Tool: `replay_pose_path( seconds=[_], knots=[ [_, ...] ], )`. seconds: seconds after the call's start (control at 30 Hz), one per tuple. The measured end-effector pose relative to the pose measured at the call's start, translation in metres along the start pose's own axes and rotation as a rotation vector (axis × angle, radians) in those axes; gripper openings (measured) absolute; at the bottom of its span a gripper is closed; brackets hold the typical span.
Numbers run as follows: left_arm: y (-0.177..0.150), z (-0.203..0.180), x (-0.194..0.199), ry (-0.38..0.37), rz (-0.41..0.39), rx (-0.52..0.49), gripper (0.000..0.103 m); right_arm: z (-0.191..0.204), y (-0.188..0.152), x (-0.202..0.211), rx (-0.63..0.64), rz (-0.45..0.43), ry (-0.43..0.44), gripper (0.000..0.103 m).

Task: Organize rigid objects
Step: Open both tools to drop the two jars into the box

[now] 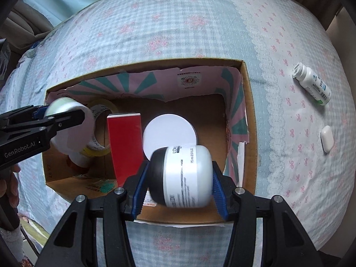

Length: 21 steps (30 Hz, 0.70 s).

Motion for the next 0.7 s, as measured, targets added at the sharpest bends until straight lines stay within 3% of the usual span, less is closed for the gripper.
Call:
replay_pose_path(
  seconds=[0.03,0.07,0.1,0.5,0.7],
  knots=[
    [0.0,0.0,0.004,0.001,-0.008,-0.001,0.103,0.001,-0.001,0.001,0.006,-0.002,0.002,0.071],
    [0.0,0.001,0.006,0.002,-0.01,0.002,0.103,0.002,-0.002,0.001,0.019,-0.005,0.006,0.096],
    [0.0,0.002,0.009,0.008,-0.009,0.007,0.103,0.002,-0.003,0.003,0.033,-0.011,0.01,0.103],
    [-0.032,0.001,0.05,0.043,-0.043,0.056,0.103,-0.001,-0.024,0.041,0.078,-0.116,0.03,0.103],
    [-0.049,-0.011,0.087,0.058,-0.096,0.073,0.103,0.001,-0.034,0.074,0.083,-0.164,0.041,0.103]
  ],
)
Point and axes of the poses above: each gripper's, at about its wrist camera, not at the fingertips, and x roughly against the way its jaws point, z to its left, y to its top, the point moved 5 cm from there along -x, roughly the way its jaws point, and after that the axes turned 3 degrees about -x, right-handed, at the moved point
